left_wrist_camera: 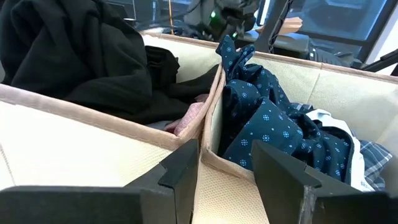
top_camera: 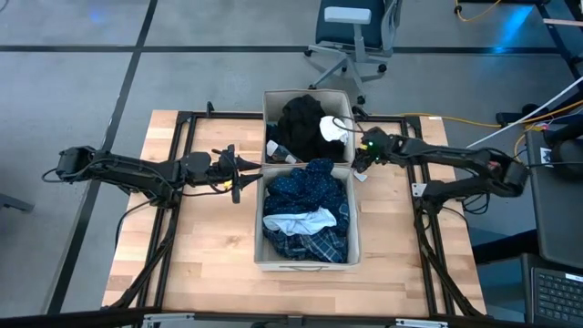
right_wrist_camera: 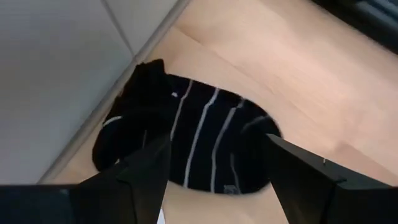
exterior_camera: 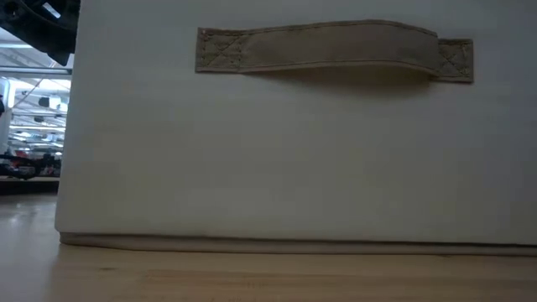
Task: Sort clothes
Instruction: Put the black sock into the top laundry organizer
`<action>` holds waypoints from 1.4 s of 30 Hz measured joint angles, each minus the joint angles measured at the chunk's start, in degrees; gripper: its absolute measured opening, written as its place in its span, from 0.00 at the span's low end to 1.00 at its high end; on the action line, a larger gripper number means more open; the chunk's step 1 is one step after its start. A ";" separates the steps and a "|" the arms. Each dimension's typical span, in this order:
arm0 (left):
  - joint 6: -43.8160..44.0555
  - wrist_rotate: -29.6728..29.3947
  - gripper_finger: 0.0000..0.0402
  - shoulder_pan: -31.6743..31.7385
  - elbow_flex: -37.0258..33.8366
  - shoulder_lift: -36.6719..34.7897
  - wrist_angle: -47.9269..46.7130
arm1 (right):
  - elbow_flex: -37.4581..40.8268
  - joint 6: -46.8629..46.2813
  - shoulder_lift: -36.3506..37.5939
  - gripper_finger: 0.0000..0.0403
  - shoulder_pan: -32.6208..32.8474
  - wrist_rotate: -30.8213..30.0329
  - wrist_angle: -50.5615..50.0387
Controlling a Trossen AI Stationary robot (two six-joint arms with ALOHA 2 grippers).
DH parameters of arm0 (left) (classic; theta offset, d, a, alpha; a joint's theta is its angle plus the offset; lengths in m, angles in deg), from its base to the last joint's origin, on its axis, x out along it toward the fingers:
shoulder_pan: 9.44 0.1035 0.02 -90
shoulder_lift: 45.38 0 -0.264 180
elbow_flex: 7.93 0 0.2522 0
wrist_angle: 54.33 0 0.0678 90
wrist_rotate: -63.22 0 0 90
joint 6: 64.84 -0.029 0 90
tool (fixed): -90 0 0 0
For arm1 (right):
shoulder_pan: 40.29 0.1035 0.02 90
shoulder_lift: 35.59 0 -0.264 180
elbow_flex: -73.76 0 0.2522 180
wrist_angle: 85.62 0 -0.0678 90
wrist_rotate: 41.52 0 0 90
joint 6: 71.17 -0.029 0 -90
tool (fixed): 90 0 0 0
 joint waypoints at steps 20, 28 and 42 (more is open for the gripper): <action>2.98 -0.68 0.35 0.09 0.00 0.00 0.11 | 1.81 1.57 -19.71 0.58 0.04 1.37 18.72; 2.98 -0.84 0.35 0.09 0.00 0.00 0.22 | 1.89 4.62 -20.05 0.11 0.07 0.24 18.59; 2.98 -0.90 0.35 0.09 0.00 -0.02 0.17 | -1.44 6.59 0.70 0.02 2.64 -10.43 0.16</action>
